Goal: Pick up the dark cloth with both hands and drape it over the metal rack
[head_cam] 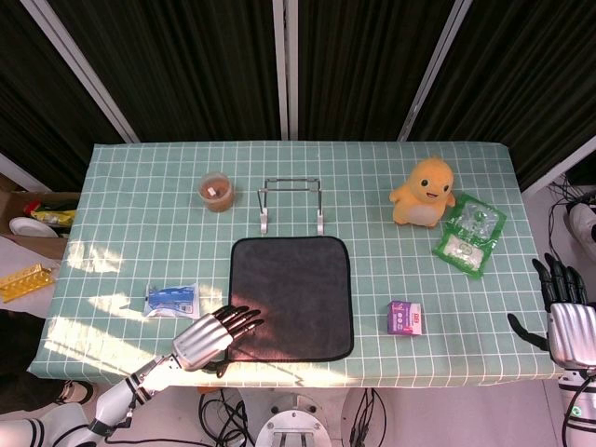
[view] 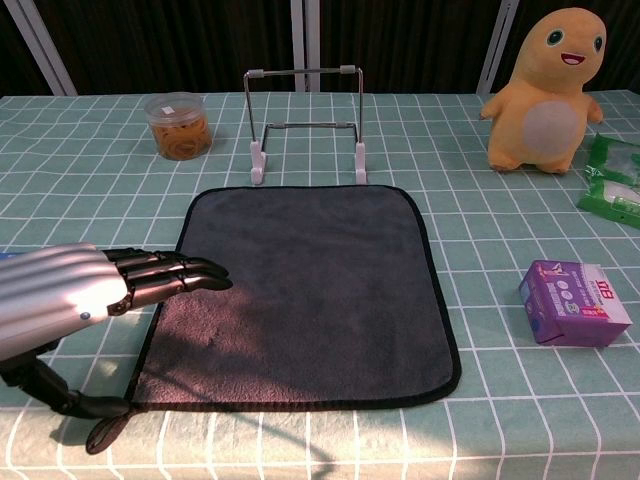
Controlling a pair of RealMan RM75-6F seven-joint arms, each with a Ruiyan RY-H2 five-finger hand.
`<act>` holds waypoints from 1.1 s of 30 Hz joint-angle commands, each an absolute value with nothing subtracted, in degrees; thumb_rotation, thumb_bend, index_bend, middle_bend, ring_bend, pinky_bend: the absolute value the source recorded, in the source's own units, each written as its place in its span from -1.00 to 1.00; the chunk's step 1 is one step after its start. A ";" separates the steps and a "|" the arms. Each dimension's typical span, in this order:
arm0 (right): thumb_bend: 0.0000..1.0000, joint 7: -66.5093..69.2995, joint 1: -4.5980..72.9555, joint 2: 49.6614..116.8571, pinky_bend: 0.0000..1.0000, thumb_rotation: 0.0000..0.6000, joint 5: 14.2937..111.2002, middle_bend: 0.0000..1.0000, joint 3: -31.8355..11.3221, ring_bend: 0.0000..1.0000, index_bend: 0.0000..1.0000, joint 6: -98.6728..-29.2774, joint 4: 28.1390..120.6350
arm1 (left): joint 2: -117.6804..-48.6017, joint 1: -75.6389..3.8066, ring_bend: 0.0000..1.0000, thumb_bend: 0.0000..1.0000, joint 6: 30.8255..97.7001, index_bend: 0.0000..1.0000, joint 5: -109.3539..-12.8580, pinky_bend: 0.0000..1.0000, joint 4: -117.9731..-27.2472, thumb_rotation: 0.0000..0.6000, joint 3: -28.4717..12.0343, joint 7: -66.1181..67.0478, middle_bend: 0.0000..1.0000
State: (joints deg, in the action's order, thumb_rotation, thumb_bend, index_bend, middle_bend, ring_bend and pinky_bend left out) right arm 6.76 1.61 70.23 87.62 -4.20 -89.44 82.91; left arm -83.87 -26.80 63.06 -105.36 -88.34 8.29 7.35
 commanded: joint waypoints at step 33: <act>-0.65 8.24 1.66 70.02 -1.00 1.00 87.23 -1.00 -3.97 -1.00 -1.00 -88.62 81.62 | -88.49 -28.58 -0.85 -0.60 60.45 -0.89 -101.30 -0.60 -86.87 1.00 8.15 11.39 -0.90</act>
